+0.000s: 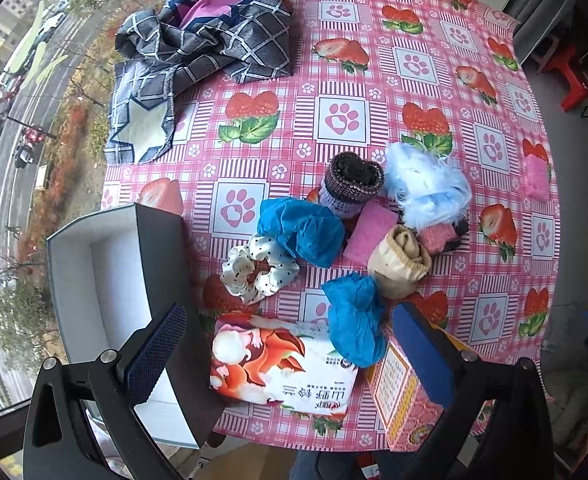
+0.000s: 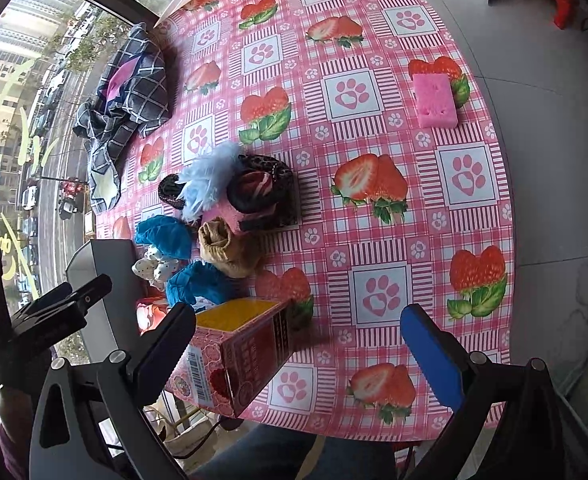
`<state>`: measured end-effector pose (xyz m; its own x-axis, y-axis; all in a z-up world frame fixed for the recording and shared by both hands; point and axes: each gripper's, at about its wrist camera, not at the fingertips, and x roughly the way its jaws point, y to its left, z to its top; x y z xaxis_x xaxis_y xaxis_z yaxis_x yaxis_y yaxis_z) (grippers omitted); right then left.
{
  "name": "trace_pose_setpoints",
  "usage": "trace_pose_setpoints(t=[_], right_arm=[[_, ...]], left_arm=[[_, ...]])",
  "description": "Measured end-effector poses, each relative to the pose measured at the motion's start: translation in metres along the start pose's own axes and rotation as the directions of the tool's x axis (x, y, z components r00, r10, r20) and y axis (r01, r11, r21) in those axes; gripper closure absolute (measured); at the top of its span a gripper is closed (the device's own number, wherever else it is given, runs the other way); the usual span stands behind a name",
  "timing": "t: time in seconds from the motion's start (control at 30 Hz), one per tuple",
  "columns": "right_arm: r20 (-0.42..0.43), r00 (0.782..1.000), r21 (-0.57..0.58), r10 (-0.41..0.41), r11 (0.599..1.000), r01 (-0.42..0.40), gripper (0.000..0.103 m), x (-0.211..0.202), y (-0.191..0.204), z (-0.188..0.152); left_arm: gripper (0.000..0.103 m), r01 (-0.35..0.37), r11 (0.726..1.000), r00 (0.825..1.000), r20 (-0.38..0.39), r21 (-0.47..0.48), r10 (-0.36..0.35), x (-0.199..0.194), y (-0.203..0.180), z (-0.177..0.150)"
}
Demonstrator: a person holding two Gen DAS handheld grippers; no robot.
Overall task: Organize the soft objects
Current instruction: 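Move both tools toward the pile of soft items on the table, then grasp the dark knit beanie with the left tool while the right tool grasps the pink sponge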
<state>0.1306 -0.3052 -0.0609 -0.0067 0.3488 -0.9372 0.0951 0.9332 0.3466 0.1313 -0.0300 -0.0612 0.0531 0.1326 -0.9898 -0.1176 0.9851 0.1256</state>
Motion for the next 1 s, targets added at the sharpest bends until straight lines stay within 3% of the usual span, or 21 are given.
trace_pose_setpoints(t=[0.47, 1.0], right_arm=[[-0.026, 1.0, 0.032, -0.012, 0.999, 0.013, 0.0, 0.012, -0.017, 0.017], [-0.027, 1.0, 0.048, -0.014, 0.999, 0.015, 0.0, 0.022, -0.04, 0.03]], left_arm=[[0.0, -0.009, 0.998, 1.0, -0.023, 0.068, 0.011, 0.036, -0.009, 0.031], [0.0, -0.021, 0.979, 0.998, -0.052, 0.204, 0.033, 0.111, -0.047, 0.079]])
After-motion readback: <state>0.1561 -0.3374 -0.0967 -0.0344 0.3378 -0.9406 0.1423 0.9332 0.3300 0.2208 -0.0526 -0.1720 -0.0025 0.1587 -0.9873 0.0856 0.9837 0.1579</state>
